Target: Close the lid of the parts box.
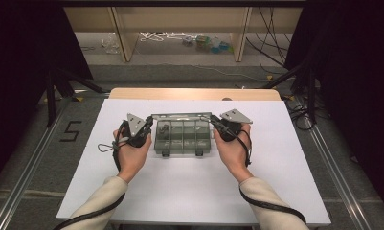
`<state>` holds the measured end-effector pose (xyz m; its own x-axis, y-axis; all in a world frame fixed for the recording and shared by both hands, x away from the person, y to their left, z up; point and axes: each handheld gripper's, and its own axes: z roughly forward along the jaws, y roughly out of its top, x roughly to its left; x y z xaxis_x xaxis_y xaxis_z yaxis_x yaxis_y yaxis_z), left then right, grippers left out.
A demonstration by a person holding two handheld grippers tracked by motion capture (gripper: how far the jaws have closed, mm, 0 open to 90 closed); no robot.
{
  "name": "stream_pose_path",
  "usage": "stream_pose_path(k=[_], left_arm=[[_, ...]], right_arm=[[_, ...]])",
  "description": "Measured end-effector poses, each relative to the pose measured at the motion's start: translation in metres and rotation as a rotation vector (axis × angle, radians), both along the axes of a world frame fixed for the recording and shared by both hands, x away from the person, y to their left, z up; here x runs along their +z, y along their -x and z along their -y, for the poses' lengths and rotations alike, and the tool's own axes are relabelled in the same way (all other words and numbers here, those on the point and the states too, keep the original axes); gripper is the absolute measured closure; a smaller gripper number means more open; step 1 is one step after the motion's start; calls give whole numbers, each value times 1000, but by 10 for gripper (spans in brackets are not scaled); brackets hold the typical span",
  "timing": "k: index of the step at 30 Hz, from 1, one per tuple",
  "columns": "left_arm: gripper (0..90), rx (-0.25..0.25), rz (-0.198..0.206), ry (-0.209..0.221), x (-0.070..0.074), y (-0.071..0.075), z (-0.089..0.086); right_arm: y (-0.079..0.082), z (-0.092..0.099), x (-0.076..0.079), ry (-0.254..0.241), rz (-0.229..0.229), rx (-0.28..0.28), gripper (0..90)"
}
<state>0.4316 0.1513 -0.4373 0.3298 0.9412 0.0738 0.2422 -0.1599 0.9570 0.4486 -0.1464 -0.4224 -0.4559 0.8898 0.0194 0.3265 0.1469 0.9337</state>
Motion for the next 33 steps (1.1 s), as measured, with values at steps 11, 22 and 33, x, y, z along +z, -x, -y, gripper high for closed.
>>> stream_pose_path(k=[11, 22, 33], left_arm=[[881, -7, -7, -22, -3, 4, 0], [883, -21, -9, -36, -5, 7, -1], [863, -34, -18, -41, -10, 10, -3]], right_arm=[[3, 0, -2, 3, -7, 5, 879], [7, 2, -4, 20, -13, 9, 876], [8, 3, -7, 33, 3, 14, 821]])
